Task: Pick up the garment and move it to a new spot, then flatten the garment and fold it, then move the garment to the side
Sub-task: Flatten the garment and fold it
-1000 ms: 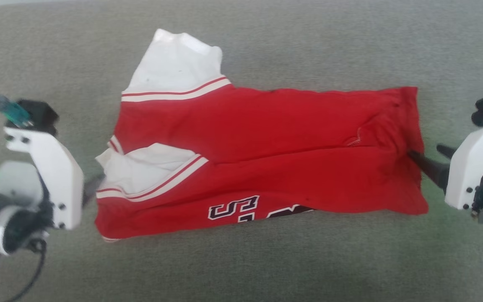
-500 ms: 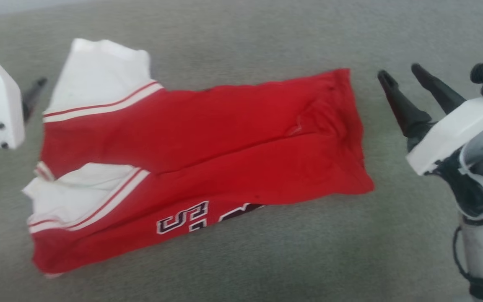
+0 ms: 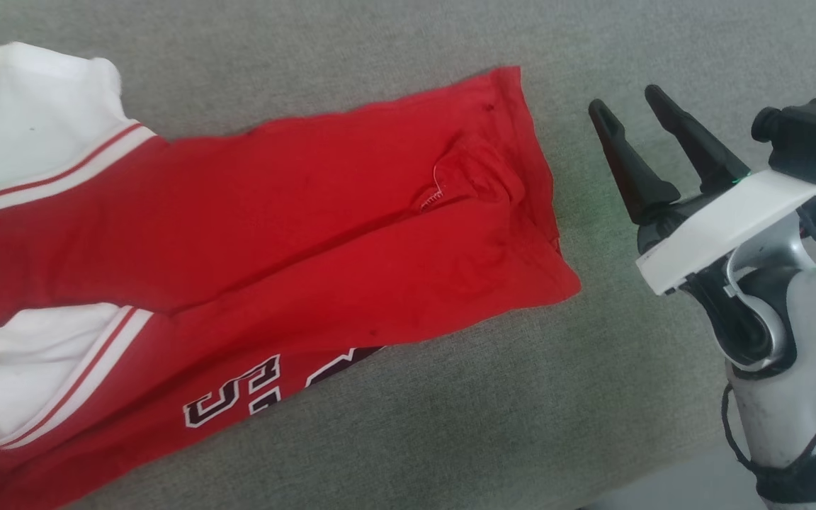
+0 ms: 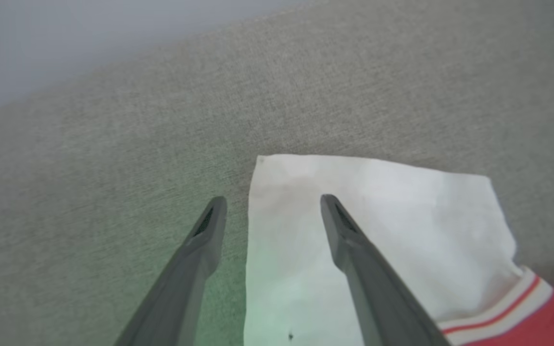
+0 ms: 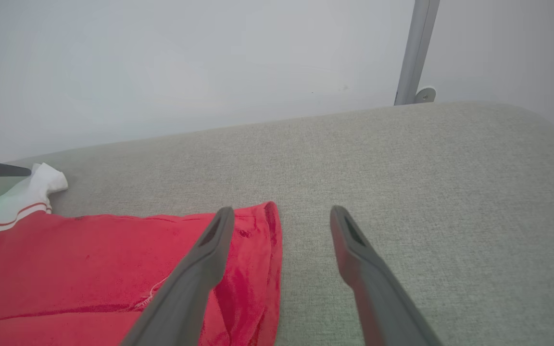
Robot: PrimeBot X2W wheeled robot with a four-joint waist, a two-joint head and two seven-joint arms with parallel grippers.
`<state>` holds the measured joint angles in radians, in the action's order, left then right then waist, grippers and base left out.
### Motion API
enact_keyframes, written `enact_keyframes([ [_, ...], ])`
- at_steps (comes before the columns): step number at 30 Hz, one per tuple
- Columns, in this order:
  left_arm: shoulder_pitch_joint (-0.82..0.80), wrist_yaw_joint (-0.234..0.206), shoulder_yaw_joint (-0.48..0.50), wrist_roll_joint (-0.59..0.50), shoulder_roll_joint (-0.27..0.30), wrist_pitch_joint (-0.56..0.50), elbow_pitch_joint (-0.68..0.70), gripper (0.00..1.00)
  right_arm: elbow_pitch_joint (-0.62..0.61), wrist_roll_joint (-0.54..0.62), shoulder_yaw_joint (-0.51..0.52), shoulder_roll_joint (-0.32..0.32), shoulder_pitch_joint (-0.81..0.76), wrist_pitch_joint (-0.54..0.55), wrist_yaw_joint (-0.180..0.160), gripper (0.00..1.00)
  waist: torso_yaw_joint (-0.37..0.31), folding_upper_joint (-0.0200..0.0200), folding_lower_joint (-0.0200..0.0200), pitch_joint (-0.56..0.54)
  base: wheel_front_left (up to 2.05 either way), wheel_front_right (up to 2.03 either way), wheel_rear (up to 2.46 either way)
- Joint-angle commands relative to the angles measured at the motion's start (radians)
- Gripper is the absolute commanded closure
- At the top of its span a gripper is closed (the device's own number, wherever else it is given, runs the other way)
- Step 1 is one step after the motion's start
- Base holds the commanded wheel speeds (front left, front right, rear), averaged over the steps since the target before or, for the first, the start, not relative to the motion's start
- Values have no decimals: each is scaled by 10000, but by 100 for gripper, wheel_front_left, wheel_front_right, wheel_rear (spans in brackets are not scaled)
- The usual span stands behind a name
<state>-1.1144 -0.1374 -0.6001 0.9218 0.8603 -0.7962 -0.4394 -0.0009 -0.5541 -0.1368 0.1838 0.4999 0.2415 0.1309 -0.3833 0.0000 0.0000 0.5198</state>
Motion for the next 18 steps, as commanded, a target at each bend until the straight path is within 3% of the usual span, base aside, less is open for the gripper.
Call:
enact_keyframes([
  [1, -179, 78, -54, -99, -55, -121, -222, 0, 30, -36, -53, -36, 164, -68, -5, 0, -163, 0, 0, 229, 0, 0, 0],
  [7, -709, -14, -366, -38, -573, -1072, -1815, 0, 348, -293, -291, 34, 514, 128, -5, 0, -204, 0, 0, 587, 0, 0, 0],
  [8, -681, -54, -537, 68, -787, -1559, -2214, 100, 503, -413, -323, 47, 633, 293, -5, 0, -144, 0, 0, 662, 0, 0, 0],
  [11, -811, -81, -664, 133, -1085, -1911, -2464, 100, 689, -474, -395, 107, 910, 722, -5, 0, 15, 0, 0, 779, 0, 0, 0],
  [18, -1339, 370, -852, -88, -1776, -1370, -2619, 100, 1475, -519, -693, 419, 1988, 2329, -5, 0, 711, 0, 0, 965, 0, 0, 0],
])
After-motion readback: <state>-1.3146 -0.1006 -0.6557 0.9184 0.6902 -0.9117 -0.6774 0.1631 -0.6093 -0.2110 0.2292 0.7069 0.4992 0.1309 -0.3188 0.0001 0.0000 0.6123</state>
